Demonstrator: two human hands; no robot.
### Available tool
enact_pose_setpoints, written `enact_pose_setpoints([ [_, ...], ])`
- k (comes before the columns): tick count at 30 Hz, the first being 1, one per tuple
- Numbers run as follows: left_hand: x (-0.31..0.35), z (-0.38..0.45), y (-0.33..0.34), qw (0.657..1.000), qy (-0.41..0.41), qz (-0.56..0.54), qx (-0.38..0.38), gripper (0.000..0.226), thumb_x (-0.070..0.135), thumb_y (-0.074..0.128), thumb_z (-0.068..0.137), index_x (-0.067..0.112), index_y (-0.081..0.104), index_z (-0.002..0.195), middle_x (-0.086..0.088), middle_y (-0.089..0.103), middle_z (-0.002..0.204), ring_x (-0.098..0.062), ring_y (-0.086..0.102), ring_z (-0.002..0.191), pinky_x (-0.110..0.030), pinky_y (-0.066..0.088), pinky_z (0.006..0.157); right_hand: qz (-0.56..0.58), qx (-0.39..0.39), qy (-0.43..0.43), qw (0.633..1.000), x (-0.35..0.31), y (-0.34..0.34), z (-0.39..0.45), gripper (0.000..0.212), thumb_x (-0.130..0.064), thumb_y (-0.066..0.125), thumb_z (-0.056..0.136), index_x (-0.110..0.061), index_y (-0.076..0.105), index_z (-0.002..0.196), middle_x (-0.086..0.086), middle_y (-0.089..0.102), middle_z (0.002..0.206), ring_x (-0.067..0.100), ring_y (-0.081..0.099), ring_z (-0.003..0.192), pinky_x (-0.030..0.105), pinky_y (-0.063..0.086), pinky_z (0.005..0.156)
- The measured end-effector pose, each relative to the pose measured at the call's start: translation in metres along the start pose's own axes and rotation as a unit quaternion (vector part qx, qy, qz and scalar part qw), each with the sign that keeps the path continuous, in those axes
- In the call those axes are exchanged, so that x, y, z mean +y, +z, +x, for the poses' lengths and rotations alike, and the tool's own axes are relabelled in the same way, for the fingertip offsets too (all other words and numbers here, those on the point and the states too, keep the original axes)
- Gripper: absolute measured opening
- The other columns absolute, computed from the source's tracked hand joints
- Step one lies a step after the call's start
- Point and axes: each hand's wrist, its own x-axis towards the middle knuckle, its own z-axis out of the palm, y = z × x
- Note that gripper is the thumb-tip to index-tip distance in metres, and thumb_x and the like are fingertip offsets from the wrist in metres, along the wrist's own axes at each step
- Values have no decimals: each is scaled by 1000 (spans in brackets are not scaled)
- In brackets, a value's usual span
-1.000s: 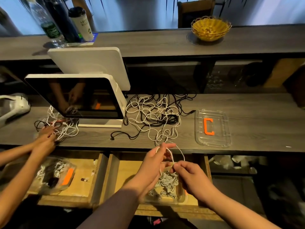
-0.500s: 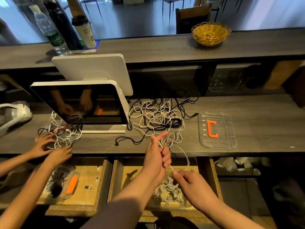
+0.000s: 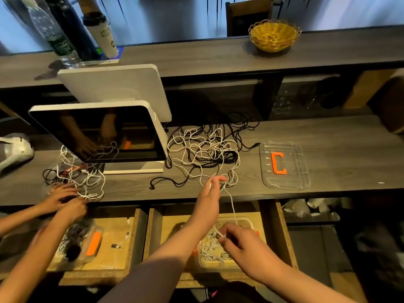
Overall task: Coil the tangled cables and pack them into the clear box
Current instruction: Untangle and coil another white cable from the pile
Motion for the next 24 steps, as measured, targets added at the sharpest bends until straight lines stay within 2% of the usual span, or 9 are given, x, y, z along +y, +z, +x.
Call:
enact_pose_setpoints([
  [3, -10, -5, -2, 998, -12, 46, -33, 39, 46, 20, 108, 38, 57, 117, -21, 54, 130, -32, 51, 121, -32, 39, 88, 10, 1, -19, 1000, -10, 3, -1, 12, -28, 54, 98, -29, 61, 88, -4, 62, 73, 6, 54, 67, 29, 47, 68],
  [6, -19, -3, -2, 994, -37, 78, -74, 43, 50, 20, 107, 35, 60, 113, 1, 57, 100, -11, 51, 91, -31, 37, 78, 5, 21, -38, 999, -18, -5, 0, 17, -24, 53, 97, -33, 57, 82, 0, 63, 75, 12, 57, 71, 34, 49, 69],
  [8, -24, -2, -3, 991, -45, 72, -101, 47, 53, 20, 105, 35, 63, 107, 2, 51, 80, -12, 47, 74, -32, 39, 73, -27, 37, -58, 997, -18, -12, 2, 20, -23, 54, 97, -36, 53, 81, -8, 60, 75, 8, 55, 73, 32, 47, 70],
  [11, -24, -4, -8, 981, -70, 89, -157, 47, 56, 19, 105, 39, 63, 112, 1, 66, 100, -13, 59, 92, -32, 49, 82, -101, 83, -93, 987, -15, -21, 6, 6, -27, 55, 99, -30, 59, 95, -17, 58, 88, -1, 53, 82, 21, 43, 74],
  [12, -21, -6, -9, 976, -90, 89, -178, 46, 56, 19, 105, 39, 60, 117, 5, 65, 102, -10, 58, 91, -27, 48, 77, -127, 98, -102, 982, -12, -23, 8, 7, -28, 55, 99, -26, 61, 102, -16, 59, 94, -3, 53, 86, 17, 42, 76],
  [15, -17, -13, -11, 957, -161, 60, -234, 57, 67, 19, 100, 31, 59, 118, 10, 47, 69, -4, 36, 57, -19, 28, 52, -232, 122, -81, 962, -6, -35, 12, 21, -39, 50, 99, -24, 60, 109, -10, 62, 102, 8, 59, 95, 25, 48, 79],
  [19, -27, -14, -7, 939, -159, 65, -297, 75, 83, 12, 87, 39, 61, 122, 10, 38, 58, -5, 26, 49, -20, 20, 48, -329, 110, -44, 937, 0, -54, 15, 57, -65, 32, 81, -21, 61, 104, -6, 64, 99, 16, 61, 91, 31, 47, 74],
  [22, -26, -23, -3, 912, -179, 130, -345, 83, 84, 15, 86, 32, 44, 144, 13, 38, 55, -2, 29, 45, -18, 25, 45, -340, 54, -81, 935, 7, -62, 17, 43, -49, 43, 85, -19, 64, 108, -4, 64, 102, 17, 62, 95, 32, 51, 77],
  [24, -28, -27, -4, 898, -162, 164, -374, 72, 75, 30, 92, 27, 49, 141, 13, 41, 59, -2, 33, 48, -17, 29, 47, -367, 36, -104, 924, 18, -68, 22, 29, -35, 51, 90, -19, 65, 110, -3, 65, 103, 17, 62, 96, 33, 53, 80],
])
